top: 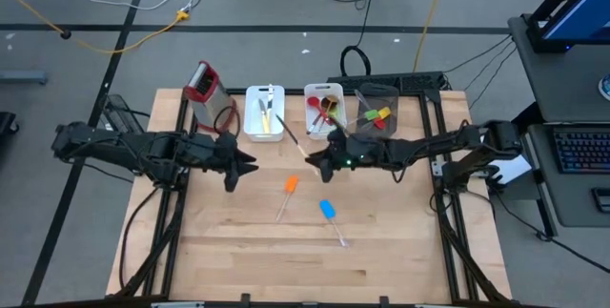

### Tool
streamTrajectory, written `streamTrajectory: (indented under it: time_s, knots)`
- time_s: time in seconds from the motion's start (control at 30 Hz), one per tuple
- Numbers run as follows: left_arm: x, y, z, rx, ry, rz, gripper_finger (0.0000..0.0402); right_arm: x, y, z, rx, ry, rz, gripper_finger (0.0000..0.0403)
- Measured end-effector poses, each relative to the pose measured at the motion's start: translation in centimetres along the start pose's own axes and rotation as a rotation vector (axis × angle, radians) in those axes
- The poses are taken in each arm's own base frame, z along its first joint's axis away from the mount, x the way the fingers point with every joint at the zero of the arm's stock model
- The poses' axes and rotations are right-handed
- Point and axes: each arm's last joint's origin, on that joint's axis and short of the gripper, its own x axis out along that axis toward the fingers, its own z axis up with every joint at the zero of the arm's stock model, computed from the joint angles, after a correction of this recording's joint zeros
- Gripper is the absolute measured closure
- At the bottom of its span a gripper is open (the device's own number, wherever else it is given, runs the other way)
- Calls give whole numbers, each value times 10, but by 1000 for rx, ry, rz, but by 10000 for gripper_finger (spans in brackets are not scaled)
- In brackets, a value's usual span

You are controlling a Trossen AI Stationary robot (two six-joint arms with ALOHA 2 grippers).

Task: Pick & Place Kitchen Items
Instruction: Put the yellow knife into the left white bin

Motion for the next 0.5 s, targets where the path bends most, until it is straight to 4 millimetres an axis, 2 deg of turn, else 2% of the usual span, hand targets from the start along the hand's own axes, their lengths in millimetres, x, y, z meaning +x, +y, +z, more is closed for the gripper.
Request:
streamTrajectory:
  time_s: [0.2, 0.33, 0.5]
  knots:
    - [5, -5, 20, -50, -182, -68, 246, -1, 4, 22, -4, -162, 107, 344]
    - [20, -7, 33, -54, -286, -96, 204, -3, 5, 32, -10, -202, 191, 344]
    - [41, -3, 42, -73, -364, -89, 155, -4, 0, 38, -23, -224, 197, 344]
